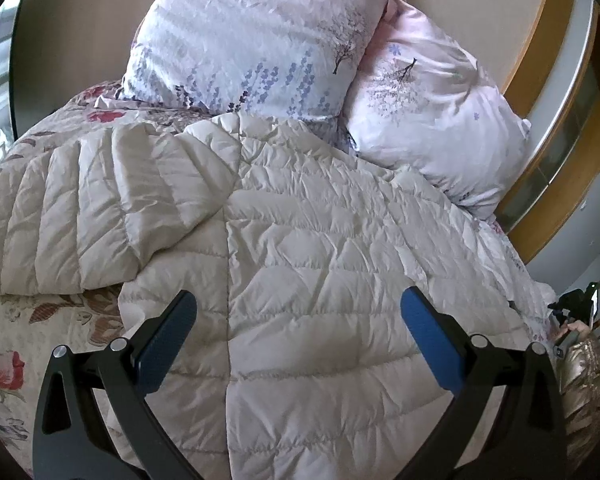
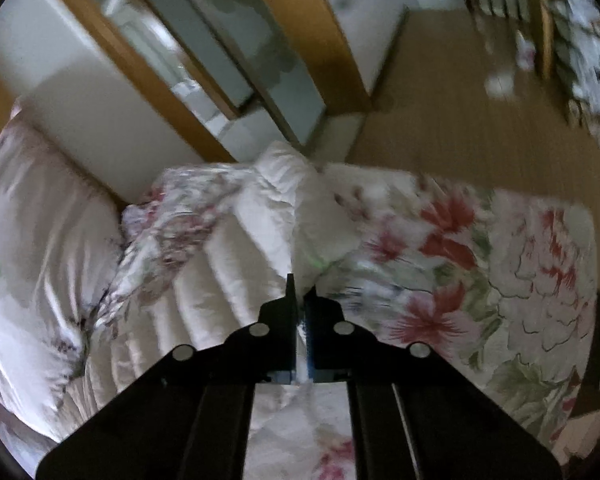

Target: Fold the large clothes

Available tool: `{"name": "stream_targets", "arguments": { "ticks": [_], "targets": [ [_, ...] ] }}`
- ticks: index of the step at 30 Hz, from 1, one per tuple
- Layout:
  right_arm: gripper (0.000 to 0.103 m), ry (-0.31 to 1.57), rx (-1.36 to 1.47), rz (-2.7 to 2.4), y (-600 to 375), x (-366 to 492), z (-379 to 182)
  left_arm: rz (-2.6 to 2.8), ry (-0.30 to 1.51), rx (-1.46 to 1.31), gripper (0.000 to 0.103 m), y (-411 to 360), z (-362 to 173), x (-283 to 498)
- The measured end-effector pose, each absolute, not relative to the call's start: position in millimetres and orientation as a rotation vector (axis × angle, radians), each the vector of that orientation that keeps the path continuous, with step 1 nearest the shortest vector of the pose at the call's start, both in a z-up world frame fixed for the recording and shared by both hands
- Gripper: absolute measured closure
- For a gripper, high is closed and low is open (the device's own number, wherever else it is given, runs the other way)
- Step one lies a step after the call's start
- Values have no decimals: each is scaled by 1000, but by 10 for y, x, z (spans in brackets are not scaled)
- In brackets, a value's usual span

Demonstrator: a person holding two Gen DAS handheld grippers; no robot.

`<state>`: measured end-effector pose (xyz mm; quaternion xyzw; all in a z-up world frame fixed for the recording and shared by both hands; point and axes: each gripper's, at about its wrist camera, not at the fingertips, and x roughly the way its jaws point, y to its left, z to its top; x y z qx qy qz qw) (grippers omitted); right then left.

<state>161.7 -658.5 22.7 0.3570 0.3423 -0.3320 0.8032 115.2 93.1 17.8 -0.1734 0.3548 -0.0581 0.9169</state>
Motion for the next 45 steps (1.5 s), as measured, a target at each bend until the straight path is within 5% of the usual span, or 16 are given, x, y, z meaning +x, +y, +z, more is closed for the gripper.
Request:
{"name": "stream_targets", "arguments": {
  "ticks": [13, 42, 45],
  "targets": [
    [99, 596, 448, -79, -4569, 2098, 1169, -140, 695, -411, 1, 982, 193, 1076],
    [99, 1059, 309, 568, -1340, 2238, 258, 93, 631, -551, 1, 1849, 205, 756],
    [89, 1104, 252, 556, -1195, 2215, 187, 161, 600, -608, 1, 2117, 208, 647]
  ]
}}
